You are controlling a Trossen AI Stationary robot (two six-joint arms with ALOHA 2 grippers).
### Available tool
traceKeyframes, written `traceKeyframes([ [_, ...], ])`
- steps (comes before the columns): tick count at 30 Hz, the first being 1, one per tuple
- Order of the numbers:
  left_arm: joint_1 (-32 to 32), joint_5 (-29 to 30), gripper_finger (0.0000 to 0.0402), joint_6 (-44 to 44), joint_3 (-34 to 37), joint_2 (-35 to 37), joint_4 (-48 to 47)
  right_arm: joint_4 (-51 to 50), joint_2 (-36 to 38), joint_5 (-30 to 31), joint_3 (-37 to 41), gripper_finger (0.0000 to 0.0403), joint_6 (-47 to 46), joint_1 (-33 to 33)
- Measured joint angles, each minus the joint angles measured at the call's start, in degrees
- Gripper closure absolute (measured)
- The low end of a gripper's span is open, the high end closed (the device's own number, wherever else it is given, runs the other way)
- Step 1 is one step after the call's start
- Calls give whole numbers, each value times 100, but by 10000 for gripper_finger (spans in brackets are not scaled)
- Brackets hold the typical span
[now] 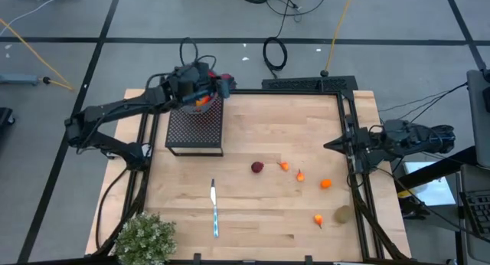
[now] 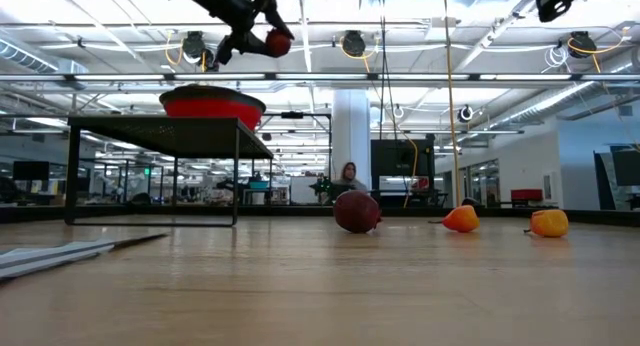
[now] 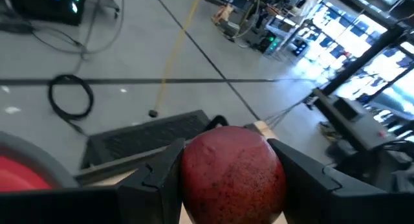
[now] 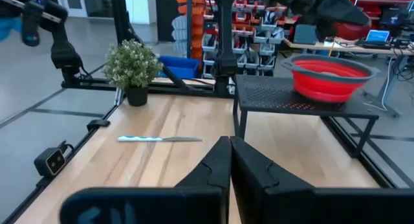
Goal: Pick & Place Fruit
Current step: Put the pomegranate into the red strainer bowl on the shelf
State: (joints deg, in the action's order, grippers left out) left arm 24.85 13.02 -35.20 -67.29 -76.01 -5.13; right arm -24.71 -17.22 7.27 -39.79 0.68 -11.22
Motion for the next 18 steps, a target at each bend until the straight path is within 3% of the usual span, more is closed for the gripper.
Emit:
traceKeyframes([
  [8,478,-70,211,479,-2,0,-364,1092,177,0,874,403,-30,0],
  [13,671,-3,211,569,-453,-9,-1800,1363,425,0,1126,403,-88,0],
  [18,705,540,211,650,-1061,-9,-3137,1375,667,11,1214,403,-63,0],
])
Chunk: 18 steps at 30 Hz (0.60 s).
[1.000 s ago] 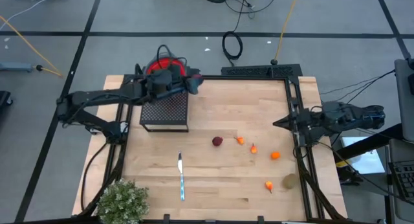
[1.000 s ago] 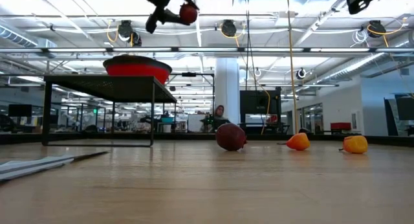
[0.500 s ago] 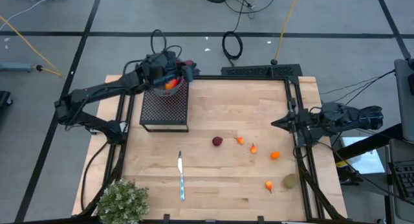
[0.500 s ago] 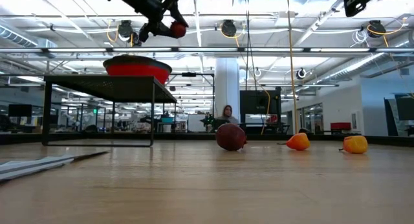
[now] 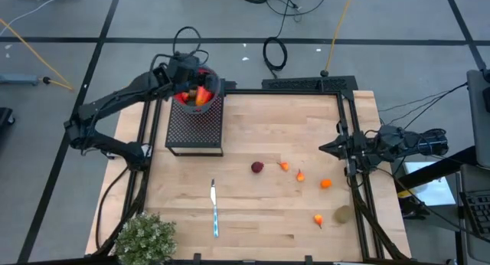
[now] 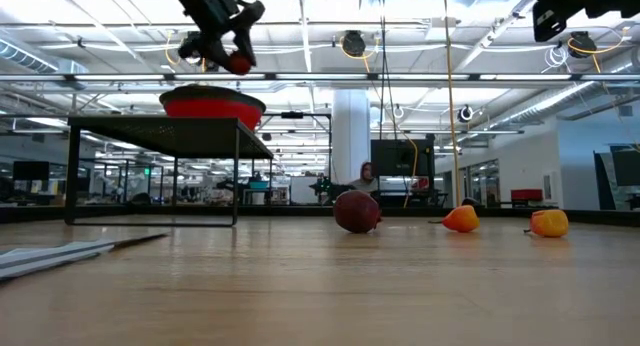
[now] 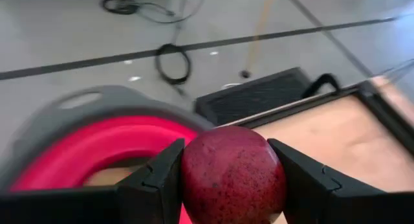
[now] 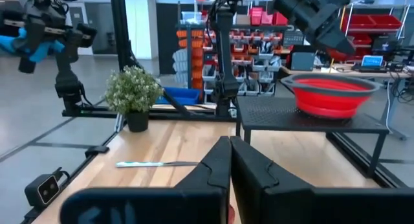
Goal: Pick & Place Fruit
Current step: Put the pomegranate into the red strainer bowl on the shelf
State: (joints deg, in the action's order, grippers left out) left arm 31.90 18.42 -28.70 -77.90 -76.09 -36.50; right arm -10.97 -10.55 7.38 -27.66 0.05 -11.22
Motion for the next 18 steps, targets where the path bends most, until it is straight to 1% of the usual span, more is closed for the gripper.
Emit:
traceKeyframes([
  [4,33,408,211,135,-463,9,-915,5,142,16,90,403,26,0],
  [8,120,744,211,68,-633,7,-1539,179,228,26,248,403,73,0],
  [13,331,771,211,12,-633,-22,-2130,700,265,30,472,403,281,0],
  [18,434,739,211,77,-631,-208,-2502,981,264,35,630,403,530,0],
])
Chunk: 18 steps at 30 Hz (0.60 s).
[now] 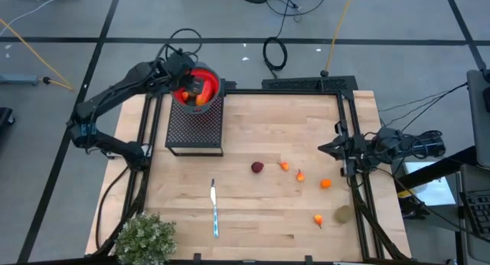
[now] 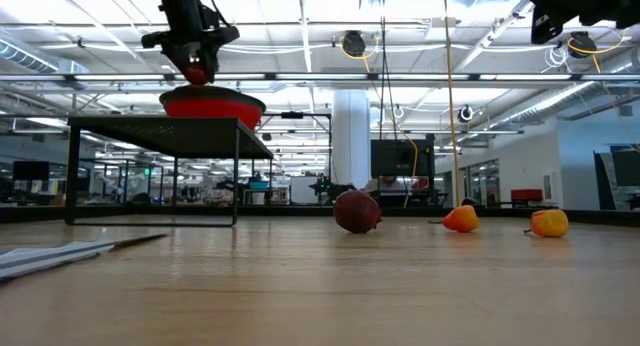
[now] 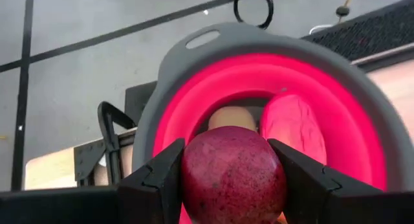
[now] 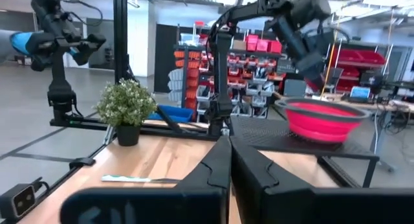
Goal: Pick & Place Fruit
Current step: Put the pomegranate into the red strainer bowl on the shelf
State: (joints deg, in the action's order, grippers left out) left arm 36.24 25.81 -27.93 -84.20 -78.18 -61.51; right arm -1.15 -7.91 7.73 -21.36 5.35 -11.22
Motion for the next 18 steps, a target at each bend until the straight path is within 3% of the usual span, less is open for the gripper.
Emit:
traceKeyframes([
  [18,278,-31,211,238,-2,-585,-364,53,-1,0,98,403,83,0],
])
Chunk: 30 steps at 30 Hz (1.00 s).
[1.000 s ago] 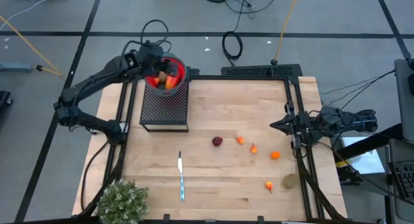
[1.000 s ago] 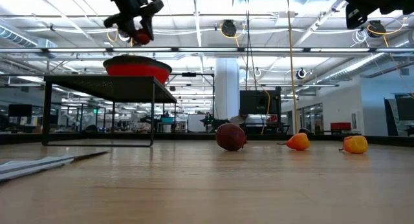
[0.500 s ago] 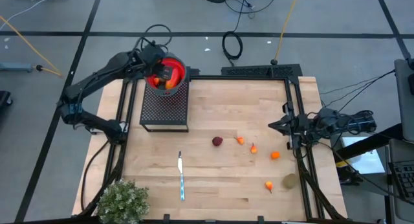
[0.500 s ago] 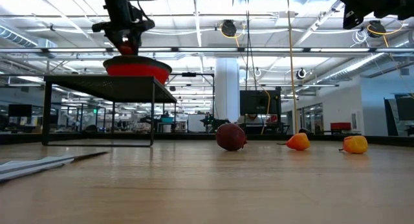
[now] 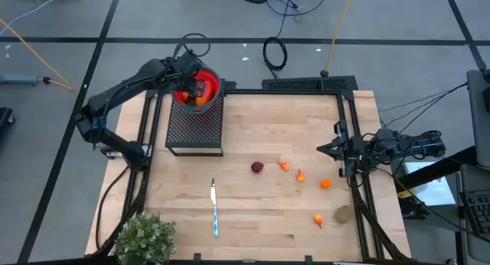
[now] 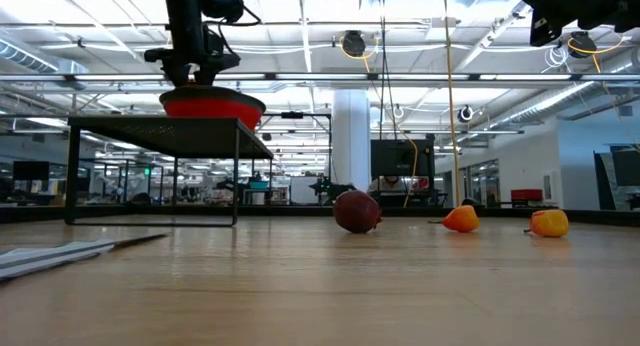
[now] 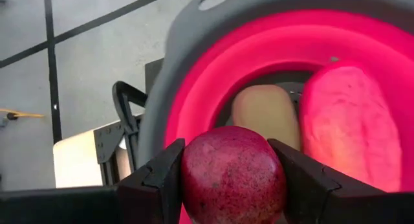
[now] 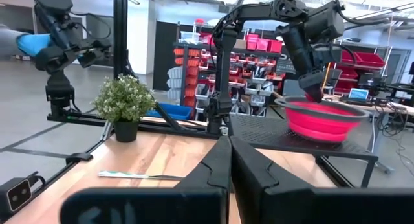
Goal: Pick & Place Fruit
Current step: Put the pomegranate into the red strainer bowl on the shelf
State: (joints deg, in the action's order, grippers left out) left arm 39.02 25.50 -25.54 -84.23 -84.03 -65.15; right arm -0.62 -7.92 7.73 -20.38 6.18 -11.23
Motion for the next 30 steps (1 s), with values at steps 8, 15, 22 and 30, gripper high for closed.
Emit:
traceKeyframes([
  [8,82,-67,211,-21,0,0,-214,-551,-1,239,0,403,-271,0],
  [15,75,-164,211,-24,0,0,-214,-1119,0,444,0,403,-401,3],
  [22,77,-164,211,-48,0,0,-222,-1213,-1,444,0,403,-401,3],
  [30,77,-164,211,-47,2,0,-217,-1213,-2,444,0,403,-392,3],
])
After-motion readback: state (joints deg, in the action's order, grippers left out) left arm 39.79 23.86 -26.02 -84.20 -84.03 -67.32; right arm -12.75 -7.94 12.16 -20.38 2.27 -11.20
